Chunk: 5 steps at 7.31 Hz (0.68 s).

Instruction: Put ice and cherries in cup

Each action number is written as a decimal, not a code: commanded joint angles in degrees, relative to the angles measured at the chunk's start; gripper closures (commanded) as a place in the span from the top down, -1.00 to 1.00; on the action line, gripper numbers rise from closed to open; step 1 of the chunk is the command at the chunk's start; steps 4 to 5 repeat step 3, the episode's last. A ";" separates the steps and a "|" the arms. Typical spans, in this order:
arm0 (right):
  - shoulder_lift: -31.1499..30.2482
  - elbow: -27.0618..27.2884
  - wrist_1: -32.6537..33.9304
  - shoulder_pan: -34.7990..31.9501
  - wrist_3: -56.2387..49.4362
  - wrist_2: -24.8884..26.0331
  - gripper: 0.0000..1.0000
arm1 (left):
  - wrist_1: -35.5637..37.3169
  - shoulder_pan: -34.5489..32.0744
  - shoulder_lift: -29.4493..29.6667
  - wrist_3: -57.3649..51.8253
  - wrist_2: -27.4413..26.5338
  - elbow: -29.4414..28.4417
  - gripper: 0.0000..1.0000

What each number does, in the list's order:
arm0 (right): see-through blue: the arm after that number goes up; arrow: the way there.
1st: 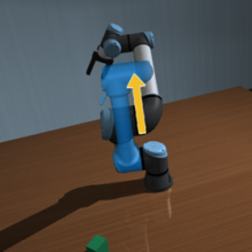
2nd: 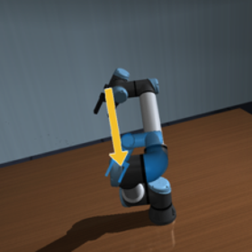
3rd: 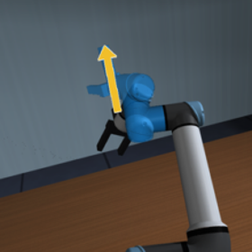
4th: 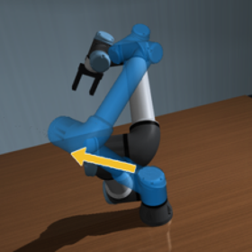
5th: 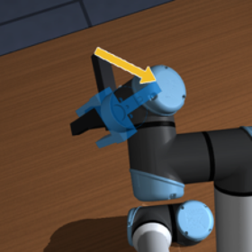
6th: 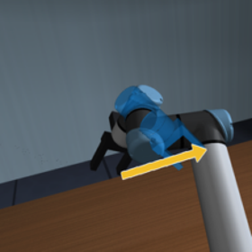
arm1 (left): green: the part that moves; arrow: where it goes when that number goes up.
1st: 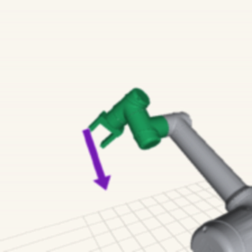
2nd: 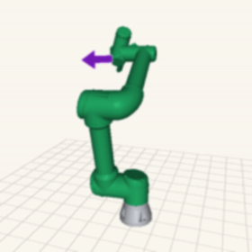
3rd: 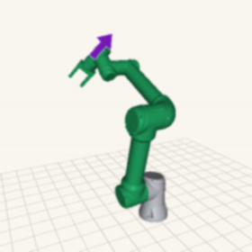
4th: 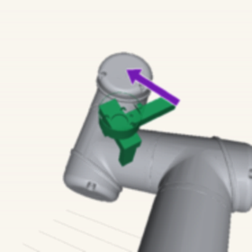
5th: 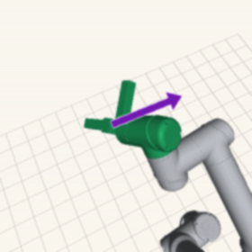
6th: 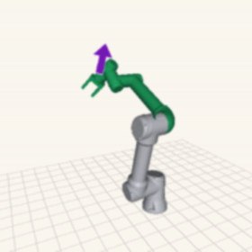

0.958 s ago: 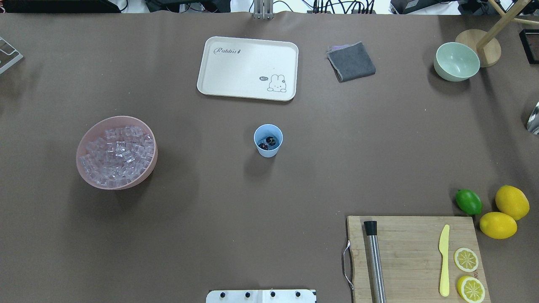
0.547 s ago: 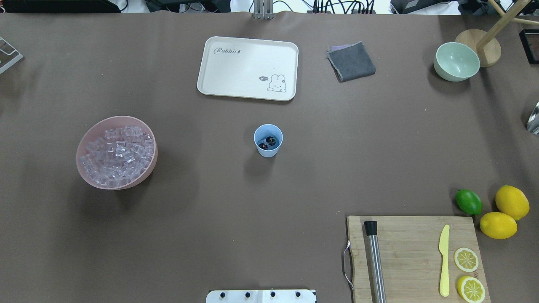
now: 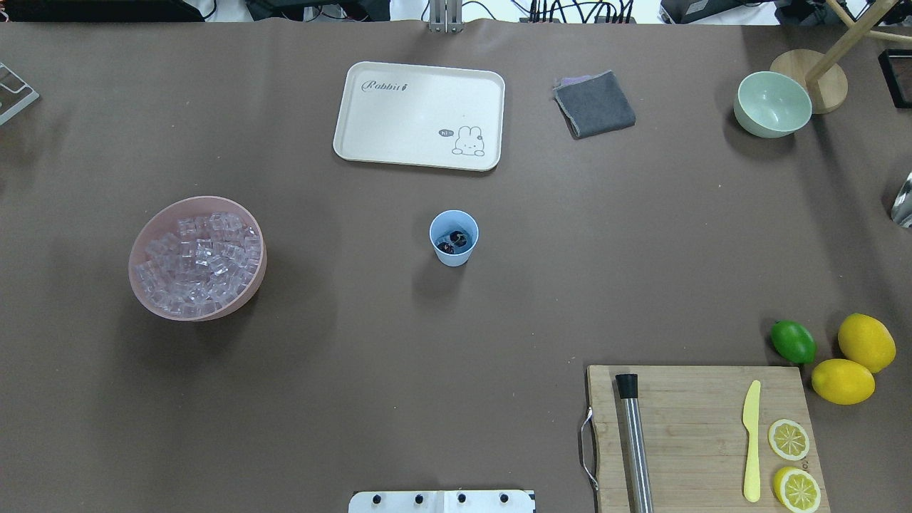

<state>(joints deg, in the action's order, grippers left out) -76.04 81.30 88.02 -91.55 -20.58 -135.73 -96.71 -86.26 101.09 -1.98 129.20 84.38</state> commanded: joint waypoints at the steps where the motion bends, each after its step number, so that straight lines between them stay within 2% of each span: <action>1: -0.08 -0.62 0.31 0.75 2.10 2.31 0.98 | -5.56 0.12 -0.45 0.31 1.58 -0.09 0.95; 2: 0.10 0.07 0.31 1.28 7.08 2.31 0.98 | -7.16 0.12 0.24 0.49 1.15 -1.31 0.95; 5: -0.34 0.08 0.23 1.37 7.04 2.14 0.98 | -6.48 0.12 1.03 0.58 1.58 -1.58 0.95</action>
